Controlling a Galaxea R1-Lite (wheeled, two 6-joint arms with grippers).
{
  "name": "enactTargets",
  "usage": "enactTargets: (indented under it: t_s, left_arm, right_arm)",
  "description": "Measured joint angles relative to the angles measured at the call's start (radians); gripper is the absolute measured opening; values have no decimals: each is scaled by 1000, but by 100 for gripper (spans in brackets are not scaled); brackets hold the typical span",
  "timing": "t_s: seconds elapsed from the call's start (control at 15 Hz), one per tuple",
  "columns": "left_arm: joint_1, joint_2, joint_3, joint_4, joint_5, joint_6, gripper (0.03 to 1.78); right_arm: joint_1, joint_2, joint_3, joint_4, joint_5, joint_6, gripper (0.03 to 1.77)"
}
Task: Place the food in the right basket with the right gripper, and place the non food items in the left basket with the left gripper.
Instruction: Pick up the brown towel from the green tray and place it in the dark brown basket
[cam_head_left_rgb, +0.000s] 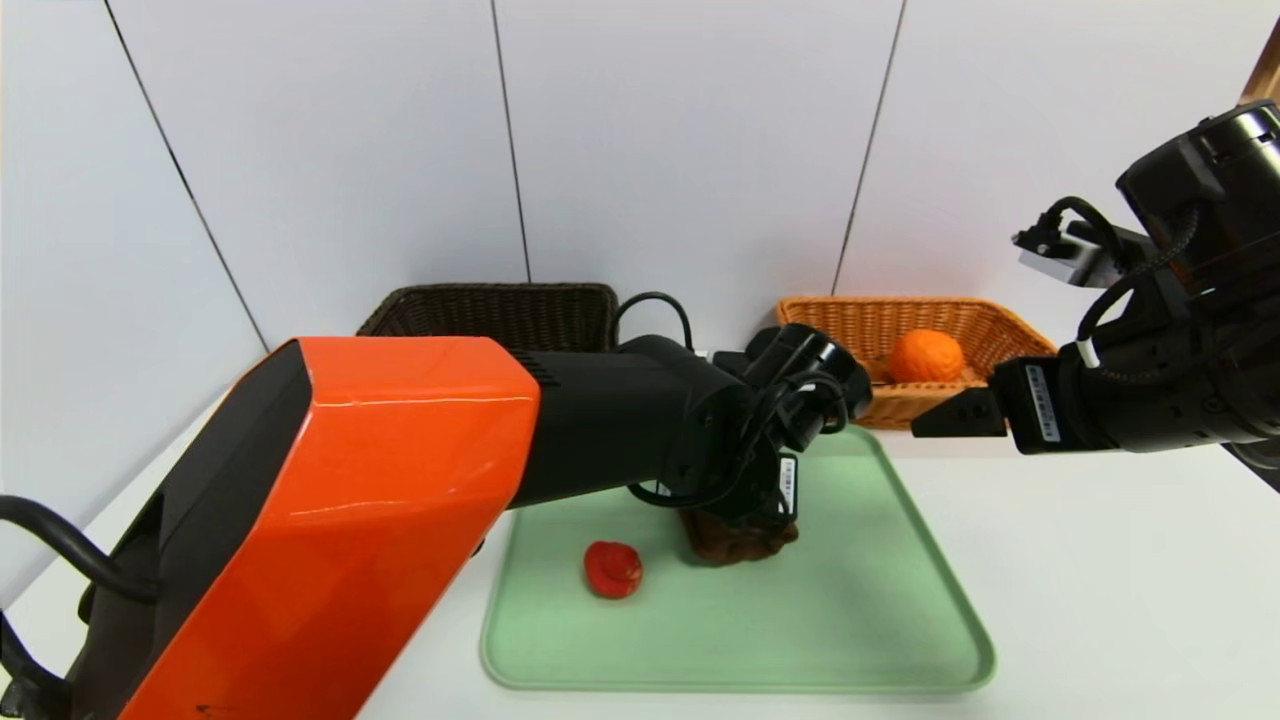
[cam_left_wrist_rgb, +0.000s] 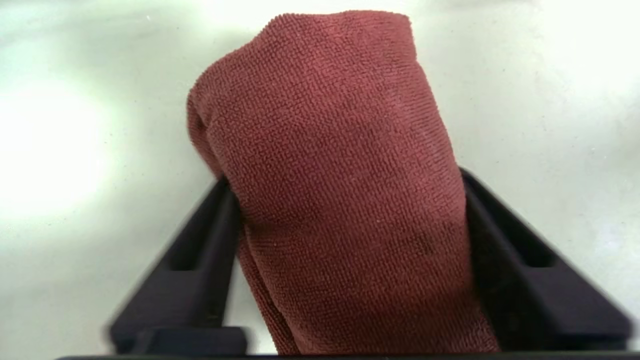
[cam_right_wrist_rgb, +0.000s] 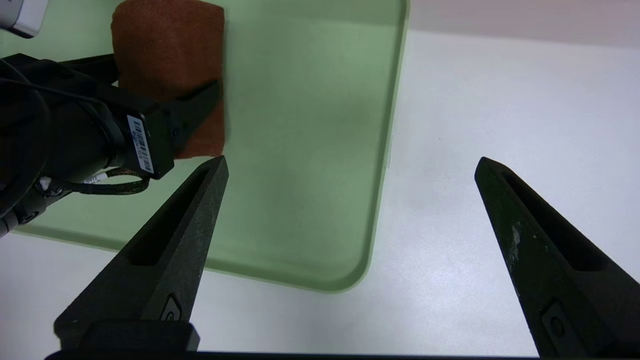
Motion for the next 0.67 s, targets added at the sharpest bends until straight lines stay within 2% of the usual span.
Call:
enactTargets:
  t_s: [0.13,0.27,0.4,0.67]
  left_arm:
    - [0,0,0,0,11,2,97]
    - [0,-1,0,0,13,5,80]
    - [0,-9,1,8,13,7,50]
    - [14,-47,1,10,13,8,50]
  right_arm:
    - [0,0,-1,-1,0,0,170]
    - [0,0,-1,0,1,0,170]
    - [0,0,0,0,2,0,170]
    - [0,-5,5,1,2,1,170]
